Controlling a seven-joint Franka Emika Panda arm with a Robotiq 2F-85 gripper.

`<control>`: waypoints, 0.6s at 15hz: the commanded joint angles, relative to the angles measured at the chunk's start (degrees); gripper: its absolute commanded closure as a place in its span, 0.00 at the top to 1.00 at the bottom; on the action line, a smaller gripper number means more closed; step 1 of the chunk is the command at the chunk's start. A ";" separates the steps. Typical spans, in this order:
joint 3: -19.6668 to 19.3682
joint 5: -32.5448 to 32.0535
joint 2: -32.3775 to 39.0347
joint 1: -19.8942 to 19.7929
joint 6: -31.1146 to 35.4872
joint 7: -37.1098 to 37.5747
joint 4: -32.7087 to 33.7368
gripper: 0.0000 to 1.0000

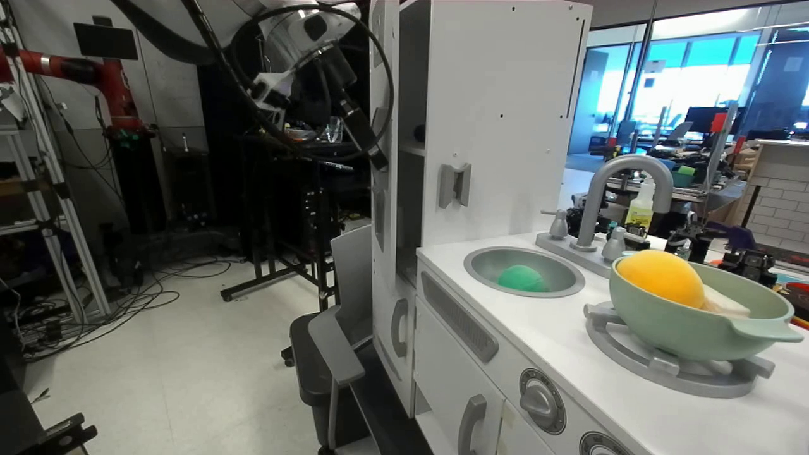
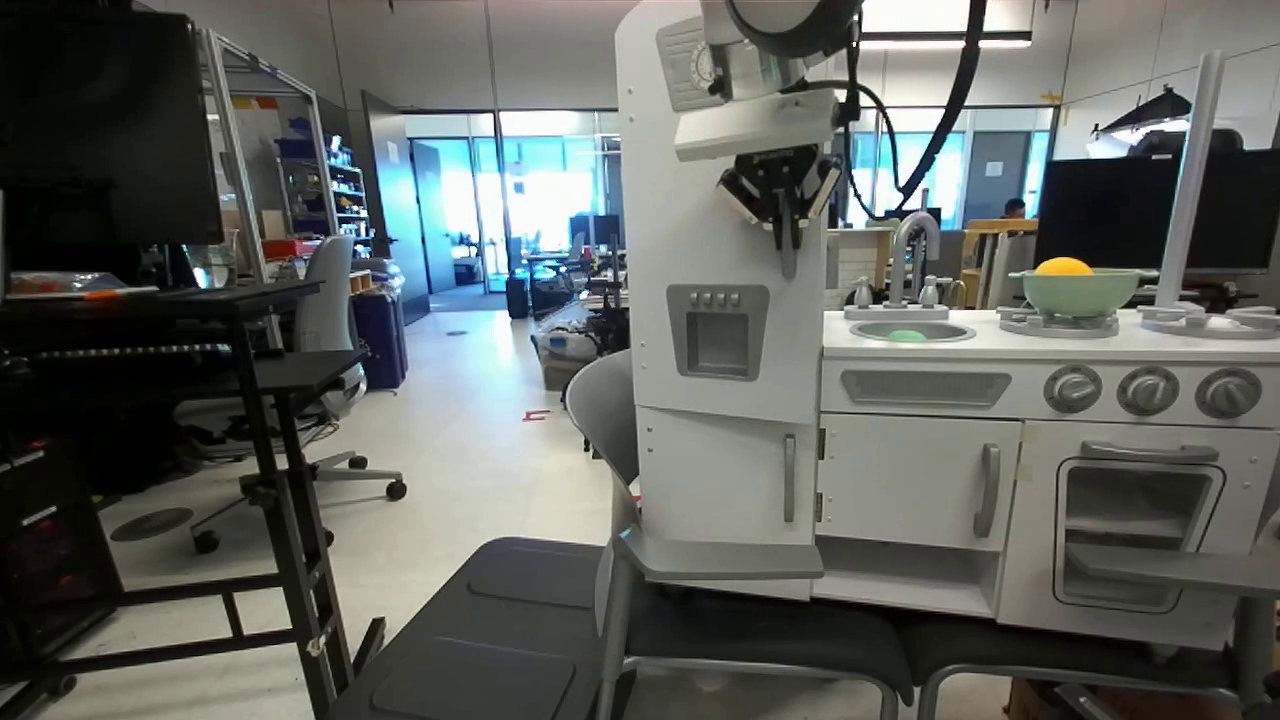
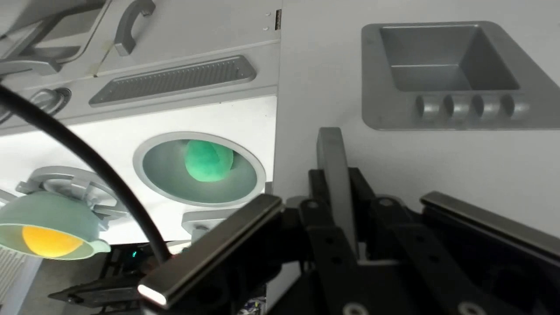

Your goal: Open the top door of the cabinet then put the green and yellow plushies in the bottom compartment of the top cabinet respectively

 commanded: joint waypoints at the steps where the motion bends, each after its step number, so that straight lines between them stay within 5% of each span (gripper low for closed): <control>1: 1.17 -3.08 2.31 2.82 -4.95 10.37 2.19 0.04; 9: 8.21 -6.55 7.34 6.46 -18.87 21.41 10.93 0.04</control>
